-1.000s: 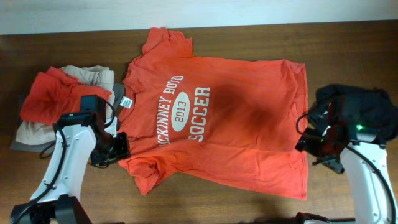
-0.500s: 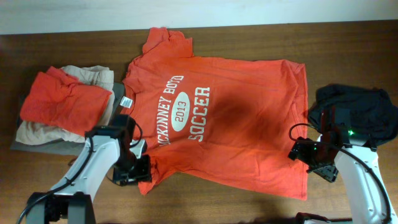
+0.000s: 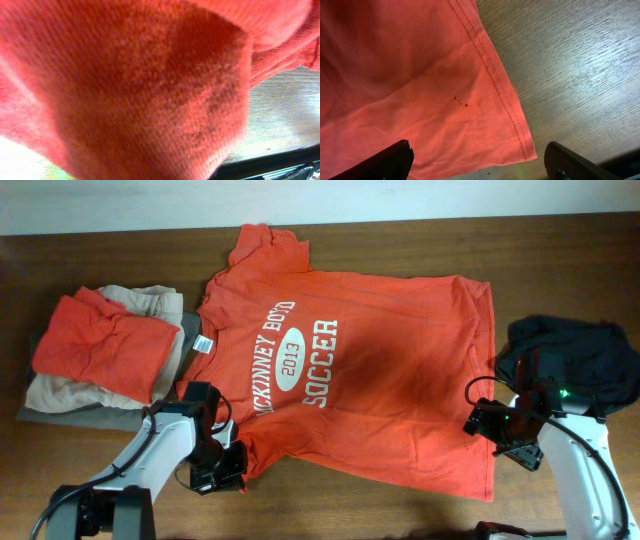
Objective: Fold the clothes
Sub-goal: 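Lift the hem with both grippers and fold it up toward the collar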
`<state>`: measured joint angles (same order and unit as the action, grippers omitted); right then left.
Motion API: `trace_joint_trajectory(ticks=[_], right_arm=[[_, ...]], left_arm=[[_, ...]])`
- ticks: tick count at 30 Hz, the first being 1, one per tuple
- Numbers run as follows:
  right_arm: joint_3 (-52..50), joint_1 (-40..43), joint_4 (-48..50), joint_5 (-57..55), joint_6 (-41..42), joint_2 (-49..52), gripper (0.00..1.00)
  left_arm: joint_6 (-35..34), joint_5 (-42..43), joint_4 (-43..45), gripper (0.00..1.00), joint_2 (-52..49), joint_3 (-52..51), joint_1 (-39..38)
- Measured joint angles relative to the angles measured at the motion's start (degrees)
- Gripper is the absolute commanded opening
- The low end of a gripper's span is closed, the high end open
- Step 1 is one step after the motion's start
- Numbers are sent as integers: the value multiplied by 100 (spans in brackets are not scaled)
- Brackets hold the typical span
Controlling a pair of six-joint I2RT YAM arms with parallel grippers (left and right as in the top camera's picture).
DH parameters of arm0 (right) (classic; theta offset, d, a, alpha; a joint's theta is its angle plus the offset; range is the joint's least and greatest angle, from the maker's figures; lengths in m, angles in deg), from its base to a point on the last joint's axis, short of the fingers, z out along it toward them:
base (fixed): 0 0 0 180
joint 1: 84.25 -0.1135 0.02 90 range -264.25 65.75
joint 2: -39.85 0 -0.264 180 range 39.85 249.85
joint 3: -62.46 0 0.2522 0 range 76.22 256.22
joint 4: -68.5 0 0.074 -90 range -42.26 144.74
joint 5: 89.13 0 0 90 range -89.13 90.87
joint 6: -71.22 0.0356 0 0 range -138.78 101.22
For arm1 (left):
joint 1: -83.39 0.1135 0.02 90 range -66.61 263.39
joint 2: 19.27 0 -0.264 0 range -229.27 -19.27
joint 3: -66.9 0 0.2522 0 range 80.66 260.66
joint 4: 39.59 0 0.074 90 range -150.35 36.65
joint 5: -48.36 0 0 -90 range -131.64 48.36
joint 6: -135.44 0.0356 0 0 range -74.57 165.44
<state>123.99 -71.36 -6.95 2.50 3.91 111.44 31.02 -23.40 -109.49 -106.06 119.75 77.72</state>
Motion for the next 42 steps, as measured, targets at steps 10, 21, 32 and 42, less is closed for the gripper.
trace_joint_trajectory(ticks=[10, 21, 32, 42], right_arm=[[0, 0, 26, 0, 0, 0, 89], [-4, 0, 87, 22, 2, 0, 91], [-855, 0, 391, 459, 483, 0, 93], [-1572, 0, 168, 1355, 809, 4, 57]], left_arm=[[72, 55, -1394, 0, 723, 1921, 0], [155, -656, -1257, 0, 833, 2940, 0], [184, -828, -1196, 0, 514, 2938, 0], [243, -866, -1176, 1, 514, 2938, 0]])
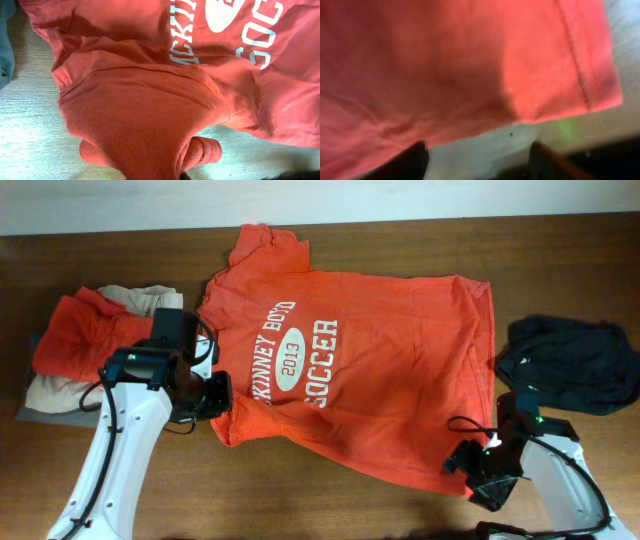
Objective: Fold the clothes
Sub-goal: 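Lift the hem with both grippers and fold it up toward the collar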
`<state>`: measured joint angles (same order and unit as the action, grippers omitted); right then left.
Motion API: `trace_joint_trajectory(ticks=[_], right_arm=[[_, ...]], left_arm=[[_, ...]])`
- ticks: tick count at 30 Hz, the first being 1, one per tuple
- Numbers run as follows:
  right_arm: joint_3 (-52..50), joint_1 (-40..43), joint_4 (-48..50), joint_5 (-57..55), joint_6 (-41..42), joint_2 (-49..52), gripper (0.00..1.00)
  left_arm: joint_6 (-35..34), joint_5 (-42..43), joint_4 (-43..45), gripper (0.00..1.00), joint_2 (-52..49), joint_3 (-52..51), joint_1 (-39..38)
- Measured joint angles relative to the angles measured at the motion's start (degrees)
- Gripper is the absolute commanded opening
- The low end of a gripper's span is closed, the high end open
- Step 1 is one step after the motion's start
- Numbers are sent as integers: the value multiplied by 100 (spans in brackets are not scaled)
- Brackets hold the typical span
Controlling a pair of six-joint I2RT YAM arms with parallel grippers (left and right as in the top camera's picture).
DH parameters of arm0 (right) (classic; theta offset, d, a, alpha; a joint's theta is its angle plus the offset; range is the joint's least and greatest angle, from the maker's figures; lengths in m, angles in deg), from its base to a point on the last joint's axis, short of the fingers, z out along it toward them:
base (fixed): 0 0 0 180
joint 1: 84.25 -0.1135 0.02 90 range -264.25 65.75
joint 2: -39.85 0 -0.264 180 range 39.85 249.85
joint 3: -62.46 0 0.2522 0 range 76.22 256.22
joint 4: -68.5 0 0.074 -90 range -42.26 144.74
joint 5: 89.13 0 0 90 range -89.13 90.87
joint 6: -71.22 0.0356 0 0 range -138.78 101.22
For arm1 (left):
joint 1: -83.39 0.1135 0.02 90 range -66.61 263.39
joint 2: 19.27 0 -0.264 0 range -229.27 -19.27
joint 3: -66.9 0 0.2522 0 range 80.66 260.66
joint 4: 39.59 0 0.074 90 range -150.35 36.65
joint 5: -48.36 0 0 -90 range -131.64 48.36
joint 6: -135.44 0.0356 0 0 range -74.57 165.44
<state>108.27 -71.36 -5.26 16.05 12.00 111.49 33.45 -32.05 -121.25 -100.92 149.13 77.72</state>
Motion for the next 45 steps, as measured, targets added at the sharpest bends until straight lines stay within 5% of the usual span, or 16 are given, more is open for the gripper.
trace_joint_trajectory(ticks=[3, 8, 12, 28, 45], right_arm=[[-240, 4, 208, 94, 131, 0, 48], [-629, 11, 658, 197, 413, -17, 15], [-603, 11, 743, 249, 472, -15, 4], [1764, 11, -1145, 245, -514, -474, 4], [2068, 11, 1742, 310, -835, 964, 4]], left_arm=[[24, -2, 2, 0, 0, 0, 0], [76, -2, 22, 0, 0, 0, 0], [149, -2, 35, 0, 0, 0, 0], [262, -2, 146, 1, -2, 92, 0], [492, -4, 1801, 12, -708, 308, 0]])
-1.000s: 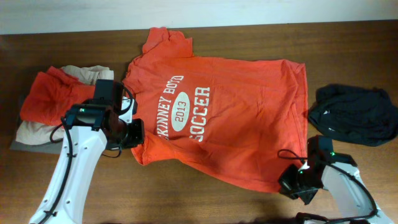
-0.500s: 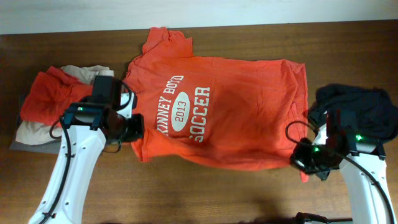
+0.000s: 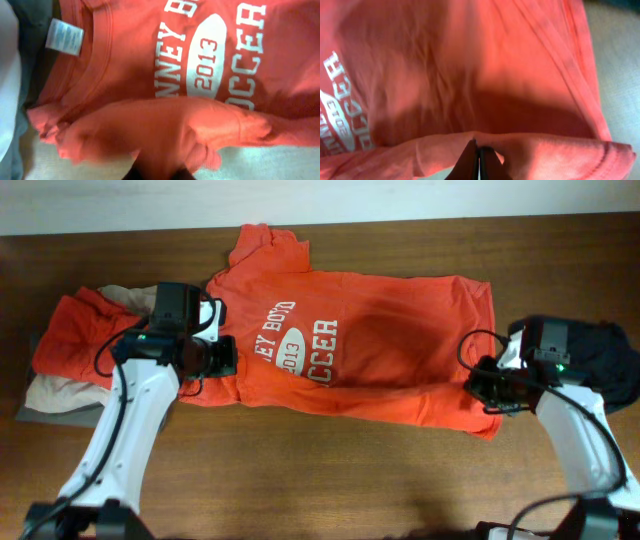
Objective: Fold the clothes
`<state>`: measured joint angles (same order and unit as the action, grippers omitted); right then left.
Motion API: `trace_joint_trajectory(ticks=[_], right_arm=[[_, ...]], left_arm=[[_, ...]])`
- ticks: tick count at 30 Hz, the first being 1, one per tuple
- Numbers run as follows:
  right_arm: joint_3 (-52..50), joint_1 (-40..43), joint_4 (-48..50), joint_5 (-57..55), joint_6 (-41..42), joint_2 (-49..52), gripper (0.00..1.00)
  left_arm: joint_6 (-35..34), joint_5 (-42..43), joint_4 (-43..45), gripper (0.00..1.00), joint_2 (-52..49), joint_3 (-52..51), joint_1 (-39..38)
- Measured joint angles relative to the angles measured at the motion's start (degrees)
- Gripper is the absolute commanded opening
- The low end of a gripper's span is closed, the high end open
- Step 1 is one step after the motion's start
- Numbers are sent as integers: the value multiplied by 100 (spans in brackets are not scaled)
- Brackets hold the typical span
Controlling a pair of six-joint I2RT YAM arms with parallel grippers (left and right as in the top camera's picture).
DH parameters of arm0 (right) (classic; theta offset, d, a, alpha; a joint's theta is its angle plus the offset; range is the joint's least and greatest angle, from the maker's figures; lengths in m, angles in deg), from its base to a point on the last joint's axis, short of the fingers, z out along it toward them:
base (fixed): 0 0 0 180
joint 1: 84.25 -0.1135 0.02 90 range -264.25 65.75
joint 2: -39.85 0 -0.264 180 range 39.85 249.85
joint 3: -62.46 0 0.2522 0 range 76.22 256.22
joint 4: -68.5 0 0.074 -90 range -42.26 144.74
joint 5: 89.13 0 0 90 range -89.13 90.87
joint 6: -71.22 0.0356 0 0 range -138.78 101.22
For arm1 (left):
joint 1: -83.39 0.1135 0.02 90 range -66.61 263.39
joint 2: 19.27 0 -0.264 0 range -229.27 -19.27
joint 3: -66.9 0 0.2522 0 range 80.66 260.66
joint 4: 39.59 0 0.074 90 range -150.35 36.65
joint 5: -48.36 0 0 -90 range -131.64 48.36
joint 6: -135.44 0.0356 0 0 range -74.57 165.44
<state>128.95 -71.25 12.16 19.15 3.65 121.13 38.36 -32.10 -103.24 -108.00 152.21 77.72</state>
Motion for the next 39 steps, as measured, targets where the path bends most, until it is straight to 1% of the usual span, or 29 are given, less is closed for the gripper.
trace_joint_trajectory(ticks=[2, 3, 5, 6, 8, 9, 10, 12, 16, 19, 22, 26, 32, 35, 37, 38, 39], right_arm=[[0, 0, 363, 66, -22, 245, 4], [0, 0, 435, 81, -26, 299, 4], [0, 0, 730, 133, -39, 472, 11], [0, 0, 861, 144, -39, 549, 15], [0, 0, 1086, 162, -70, 662, 31], [0, 0, 1176, 175, -111, 693, 42], [-2, 0, 1259, 181, -168, 708, 49], [0, 0, 1401, 212, -310, 706, 56], [2, 0, 1237, 251, -494, 706, 57], [4, 0, 695, 417, -608, 706, 58], [7, 0, 328, 483, -691, 706, 58], [7, 0, 46, 544, -782, 706, 58], [7, 0, -122, 654, -896, 706, 57], [7, 0, -184, 839, -1071, 704, 57], [7, 0, -184, 942, -1147, 704, 58], [7, 0, -184, 986, -1193, 704, 58], [7, 0, -184, 1019, -1222, 704, 58]], left_arm=[[26, -2, 195, 15, -192, 0, 0], [26, -7, 267, 19, -258, 2, 0], [35, -15, 439, 34, -393, 4, 0], [48, -17, 529, 37, -452, 4, 0], [44, -15, 706, 43, -551, 4, 0], [55, -17, 754, 43, -595, 4, 0], [55, -20, 789, 43, -636, 4, 0], [63, -11, 780, 43, -682, 4, 0], [109, 197, 546, 43, -686, 46, -7], [302, 404, -85, 42, -686, 74, -98], [450, 385, -452, 43, -686, 79, -267], [472, 291, -334, 42, -686, -13, -437], [470, 175, -24, 41, -944, -350, -444], [472, 129, 72, 35, -1239, -435, -444], [448, 118, 251, 29, -1414, -466, -446], [435, 107, 363, 24, -1495, -470, -444], [413, 109, 468, 10, -1554, -474, -444]])
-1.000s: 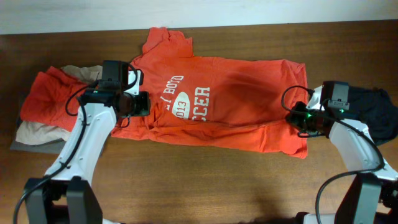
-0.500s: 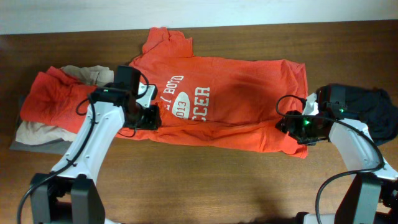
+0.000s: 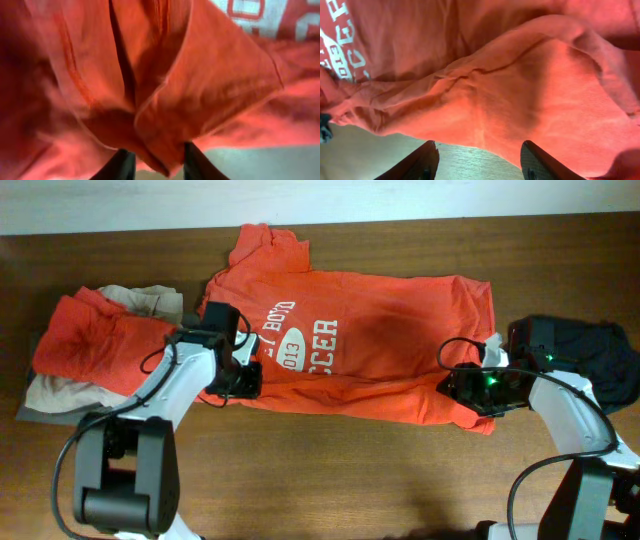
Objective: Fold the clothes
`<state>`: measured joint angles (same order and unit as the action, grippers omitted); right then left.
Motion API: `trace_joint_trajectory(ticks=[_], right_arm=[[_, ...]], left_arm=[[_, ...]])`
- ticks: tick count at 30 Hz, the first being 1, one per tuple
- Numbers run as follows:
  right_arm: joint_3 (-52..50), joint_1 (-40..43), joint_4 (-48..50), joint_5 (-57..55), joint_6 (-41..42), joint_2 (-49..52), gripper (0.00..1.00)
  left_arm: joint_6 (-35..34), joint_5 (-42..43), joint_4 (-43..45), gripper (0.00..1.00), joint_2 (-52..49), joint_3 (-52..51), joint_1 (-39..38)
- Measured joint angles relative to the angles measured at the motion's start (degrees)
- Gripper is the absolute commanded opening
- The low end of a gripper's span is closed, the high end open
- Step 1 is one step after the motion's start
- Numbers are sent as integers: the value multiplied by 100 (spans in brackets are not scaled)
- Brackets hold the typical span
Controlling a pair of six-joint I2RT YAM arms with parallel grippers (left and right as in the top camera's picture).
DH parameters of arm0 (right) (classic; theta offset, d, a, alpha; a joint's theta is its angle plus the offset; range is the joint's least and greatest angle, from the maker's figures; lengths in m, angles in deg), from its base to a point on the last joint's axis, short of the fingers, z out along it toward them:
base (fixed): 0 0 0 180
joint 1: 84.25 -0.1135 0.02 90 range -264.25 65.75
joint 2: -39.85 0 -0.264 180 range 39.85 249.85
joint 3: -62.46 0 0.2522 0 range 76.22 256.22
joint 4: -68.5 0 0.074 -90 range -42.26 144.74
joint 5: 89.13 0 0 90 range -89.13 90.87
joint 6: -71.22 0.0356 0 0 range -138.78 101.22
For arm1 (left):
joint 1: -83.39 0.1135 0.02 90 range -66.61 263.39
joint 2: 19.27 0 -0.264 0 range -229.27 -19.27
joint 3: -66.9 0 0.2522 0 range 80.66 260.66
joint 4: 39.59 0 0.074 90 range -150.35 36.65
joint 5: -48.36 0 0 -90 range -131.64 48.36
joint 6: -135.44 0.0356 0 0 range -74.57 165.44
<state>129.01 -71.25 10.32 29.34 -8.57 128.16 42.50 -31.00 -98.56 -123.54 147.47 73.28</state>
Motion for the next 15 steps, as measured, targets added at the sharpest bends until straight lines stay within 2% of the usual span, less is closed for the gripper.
trace_joint_trajectory(ticks=[1, 2, 8, 15], right_arm=[[0, 0, -2, 20, -42, 0, 58], [0, 0, -11, 35, -85, -2, 58], [0, 0, -17, 68, -350, -160, 58], [0, 0, -17, 101, -448, -234, 58]], left_arm=[[-7, 4, 81, 3, -28, 0, 0], [-22, 9, 133, 1, -37, -2, 0], [-140, 173, 140, 1, -37, 96, -2], [-229, 339, 208, 1, -37, 1036, -7]])
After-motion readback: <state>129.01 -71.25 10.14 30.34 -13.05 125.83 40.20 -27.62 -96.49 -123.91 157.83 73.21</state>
